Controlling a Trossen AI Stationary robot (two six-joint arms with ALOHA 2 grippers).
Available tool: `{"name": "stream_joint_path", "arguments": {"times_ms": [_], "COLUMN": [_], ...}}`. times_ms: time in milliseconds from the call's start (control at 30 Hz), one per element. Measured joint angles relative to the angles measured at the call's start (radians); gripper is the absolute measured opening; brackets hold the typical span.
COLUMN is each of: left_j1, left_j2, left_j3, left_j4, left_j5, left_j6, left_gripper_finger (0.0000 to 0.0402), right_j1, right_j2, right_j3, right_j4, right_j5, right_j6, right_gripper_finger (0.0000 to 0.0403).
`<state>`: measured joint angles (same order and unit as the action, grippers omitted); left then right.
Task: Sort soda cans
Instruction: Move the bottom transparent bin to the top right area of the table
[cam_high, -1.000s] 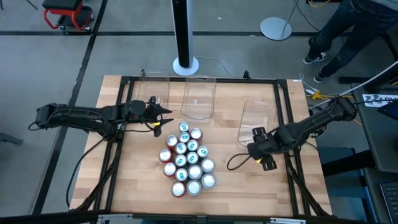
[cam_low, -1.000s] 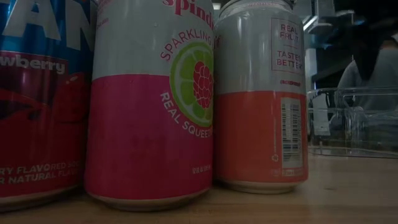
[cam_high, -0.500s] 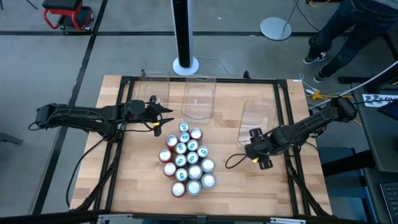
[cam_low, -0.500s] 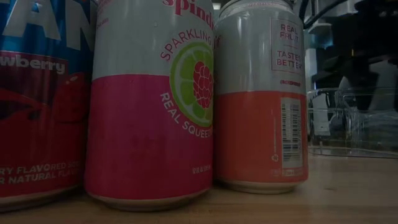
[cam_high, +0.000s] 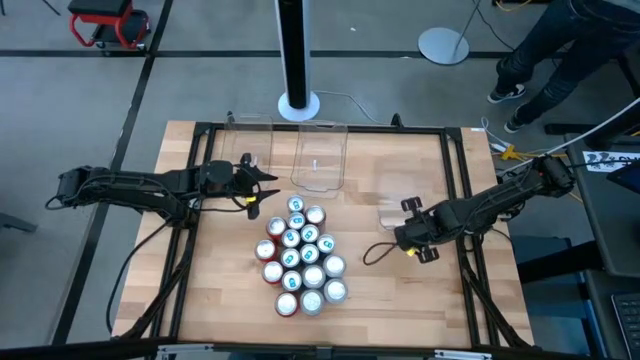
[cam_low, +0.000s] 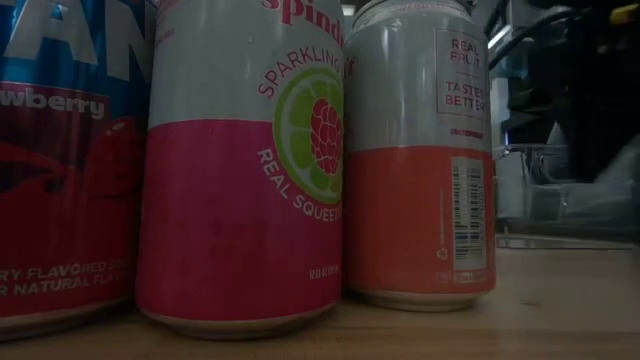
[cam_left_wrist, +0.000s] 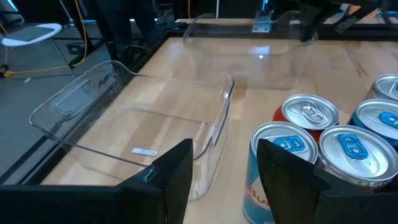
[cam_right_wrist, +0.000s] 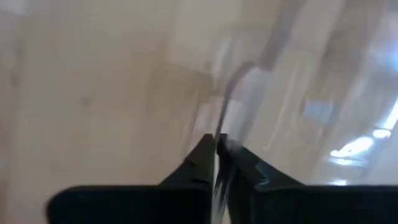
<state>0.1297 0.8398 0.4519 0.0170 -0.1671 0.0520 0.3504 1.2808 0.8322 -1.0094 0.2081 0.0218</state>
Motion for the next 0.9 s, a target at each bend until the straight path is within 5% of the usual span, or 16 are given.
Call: {"name": "stream_joint_path", "arguments": {"times_ms": [900], "left_j1": [0.0], "left_j2": [0.0], "left_j3": [0.0], "left_j4": [-0.006], "left_j5": [0.0], "left_j6": [-0.018], "left_gripper_finger": [0.0169], "right_j1": [-0.49], "right_j2": [0.0], "right_j3": [0.0], "right_j4": [-0.234], "right_j5": [0.086], "right_j6": [-0.24], "right_gripper_finger": [0.0003]}}
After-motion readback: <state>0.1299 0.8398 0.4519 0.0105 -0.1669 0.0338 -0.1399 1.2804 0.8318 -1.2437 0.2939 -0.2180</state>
